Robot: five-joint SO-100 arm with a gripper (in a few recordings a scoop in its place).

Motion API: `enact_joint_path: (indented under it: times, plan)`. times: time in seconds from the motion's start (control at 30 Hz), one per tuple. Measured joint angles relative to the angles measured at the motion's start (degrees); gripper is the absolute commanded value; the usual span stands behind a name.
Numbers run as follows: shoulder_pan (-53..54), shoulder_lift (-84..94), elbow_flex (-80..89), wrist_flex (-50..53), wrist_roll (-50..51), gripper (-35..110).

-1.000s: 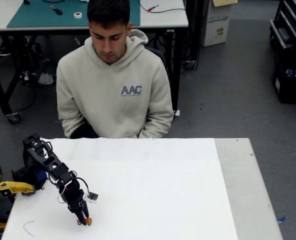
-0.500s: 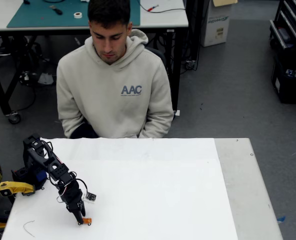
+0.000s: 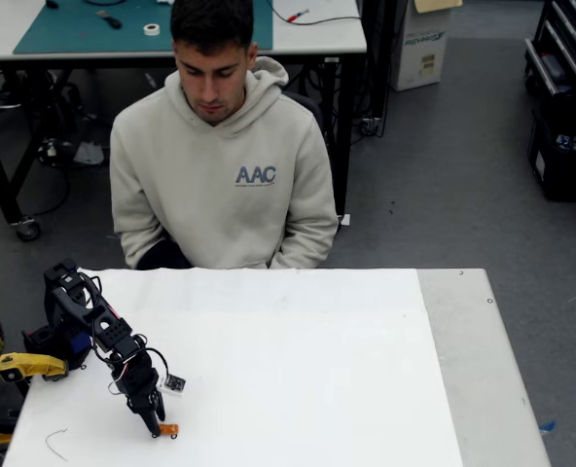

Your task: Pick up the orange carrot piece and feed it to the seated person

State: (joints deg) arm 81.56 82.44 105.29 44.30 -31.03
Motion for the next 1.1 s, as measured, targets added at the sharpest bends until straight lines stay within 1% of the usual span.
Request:
enact_joint_path:
  times: [0.13, 0.17, 0.27, 0.73, 0.97, 1.1]
  plan:
    - [0.0, 0.0, 0.0, 0.0, 0.0, -3]
    - [0.0, 0.0, 0.0, 0.0, 0.0, -5]
    - [0.0, 0.0, 0.0, 0.0, 0.0, -1]
    - [-0.3, 0.1, -0.9, 0.0, -0.2, -3]
    - [-1.0, 2.5, -10.8, 0.1, -0.8, -3]
    - [-5.5, 6.1, -17.8, 0.5, -3.3, -3]
